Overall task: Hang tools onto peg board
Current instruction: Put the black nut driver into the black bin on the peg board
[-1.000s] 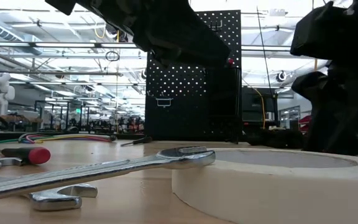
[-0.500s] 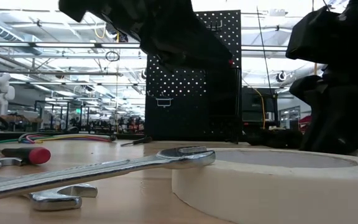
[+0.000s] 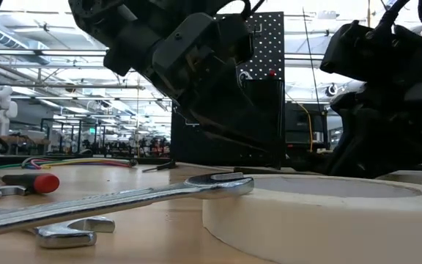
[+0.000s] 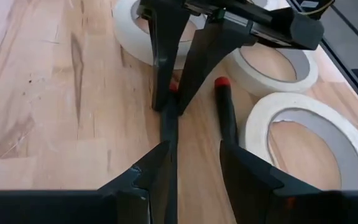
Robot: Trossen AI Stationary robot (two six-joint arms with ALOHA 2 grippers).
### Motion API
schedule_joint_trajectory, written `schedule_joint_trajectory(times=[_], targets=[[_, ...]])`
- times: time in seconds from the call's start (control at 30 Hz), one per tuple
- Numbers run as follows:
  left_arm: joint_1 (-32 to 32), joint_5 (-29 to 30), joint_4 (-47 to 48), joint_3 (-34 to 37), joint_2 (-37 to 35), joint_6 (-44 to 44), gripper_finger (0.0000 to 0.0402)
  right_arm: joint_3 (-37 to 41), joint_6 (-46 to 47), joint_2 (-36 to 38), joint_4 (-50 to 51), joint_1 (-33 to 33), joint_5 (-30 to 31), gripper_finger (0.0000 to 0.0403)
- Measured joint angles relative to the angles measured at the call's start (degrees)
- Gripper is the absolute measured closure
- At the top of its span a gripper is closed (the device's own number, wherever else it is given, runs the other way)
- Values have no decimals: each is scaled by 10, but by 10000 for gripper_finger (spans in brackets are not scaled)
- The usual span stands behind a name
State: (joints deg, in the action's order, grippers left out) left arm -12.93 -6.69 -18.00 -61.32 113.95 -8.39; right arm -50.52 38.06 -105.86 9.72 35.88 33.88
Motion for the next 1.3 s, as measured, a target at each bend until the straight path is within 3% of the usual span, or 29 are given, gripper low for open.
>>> schedule_joint_trajectory(times=[1.3], targets=[[22,10,146,-2,0,19,263,-1,-46,1,-86,-39,-8,364]])
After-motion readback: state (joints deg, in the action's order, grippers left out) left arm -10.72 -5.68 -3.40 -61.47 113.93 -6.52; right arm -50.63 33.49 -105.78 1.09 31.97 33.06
